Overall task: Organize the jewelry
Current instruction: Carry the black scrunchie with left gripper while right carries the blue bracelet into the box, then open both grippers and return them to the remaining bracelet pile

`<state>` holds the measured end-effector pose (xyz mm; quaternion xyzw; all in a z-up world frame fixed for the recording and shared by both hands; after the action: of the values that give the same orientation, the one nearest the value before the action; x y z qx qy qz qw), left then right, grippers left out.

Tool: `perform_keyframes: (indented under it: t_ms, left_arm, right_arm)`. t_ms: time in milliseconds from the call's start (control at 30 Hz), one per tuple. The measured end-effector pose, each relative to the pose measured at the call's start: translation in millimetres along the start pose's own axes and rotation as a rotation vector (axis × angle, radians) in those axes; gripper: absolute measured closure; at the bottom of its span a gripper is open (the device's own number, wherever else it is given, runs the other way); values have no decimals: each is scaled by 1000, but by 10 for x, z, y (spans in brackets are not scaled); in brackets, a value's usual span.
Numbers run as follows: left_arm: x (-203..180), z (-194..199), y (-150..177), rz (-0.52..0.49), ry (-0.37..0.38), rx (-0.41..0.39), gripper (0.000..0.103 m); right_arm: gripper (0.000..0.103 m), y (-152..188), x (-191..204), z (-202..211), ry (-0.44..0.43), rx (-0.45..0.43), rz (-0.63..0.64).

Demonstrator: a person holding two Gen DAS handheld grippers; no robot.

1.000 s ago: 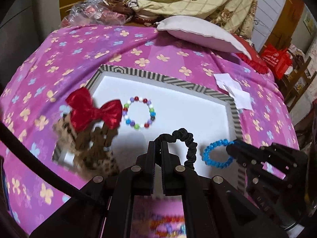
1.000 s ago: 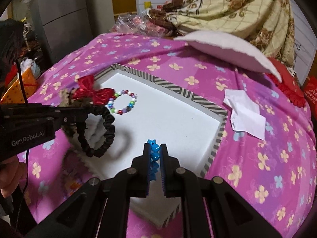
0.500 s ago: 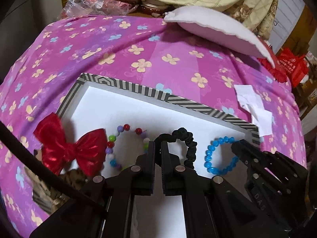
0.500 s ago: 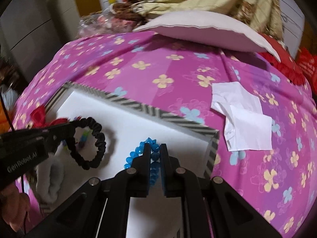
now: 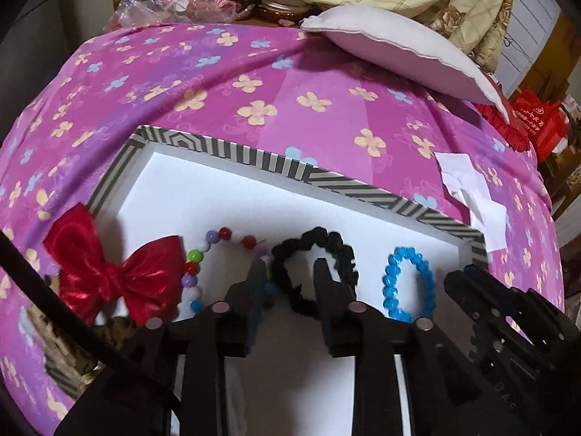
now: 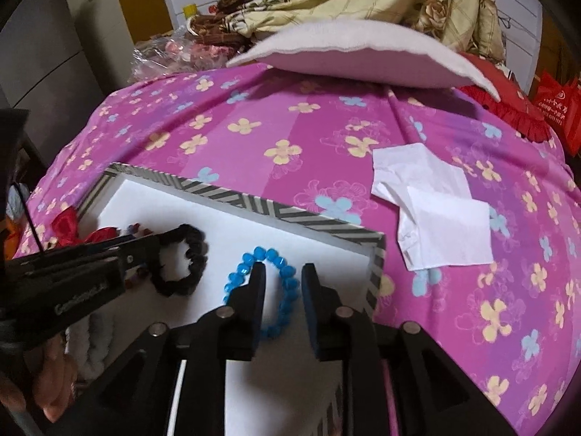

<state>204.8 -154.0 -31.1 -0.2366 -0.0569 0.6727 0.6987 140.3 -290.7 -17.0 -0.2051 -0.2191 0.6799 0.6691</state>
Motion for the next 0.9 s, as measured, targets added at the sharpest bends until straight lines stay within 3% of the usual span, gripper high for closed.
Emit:
perform_keyframes:
  t_ms: [167, 300, 633, 900]
  left_arm:
    - [1, 382, 158, -61, -13, -60, 51]
    - [73, 743, 368, -94, -38, -131, 51]
    - [413, 1292, 1000, -103, -75, -219, 51]
    - [570, 1548, 1345, -95, -87, -273, 51]
  right_arm:
    - [65, 188, 88, 403, -26, -44, 0]
    - [61, 374, 174, 705, -34, -84, -16]
    - [56, 877, 552, 1141, -66, -98, -7]
    - [51, 1088, 781, 1419, -76, -119, 17]
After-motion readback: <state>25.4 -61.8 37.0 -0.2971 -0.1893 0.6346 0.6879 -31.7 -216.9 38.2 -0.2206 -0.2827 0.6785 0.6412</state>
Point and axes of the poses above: each gripper's, at about its wrist camera, not at the fingertips, and z roughly against the way its jaws point, x to its left, y to its underside, the point moved 2 cm from there along -z, roughly the way its jaws point, and after that the axes turned 10 degrees about z, right-handed, at the moved point
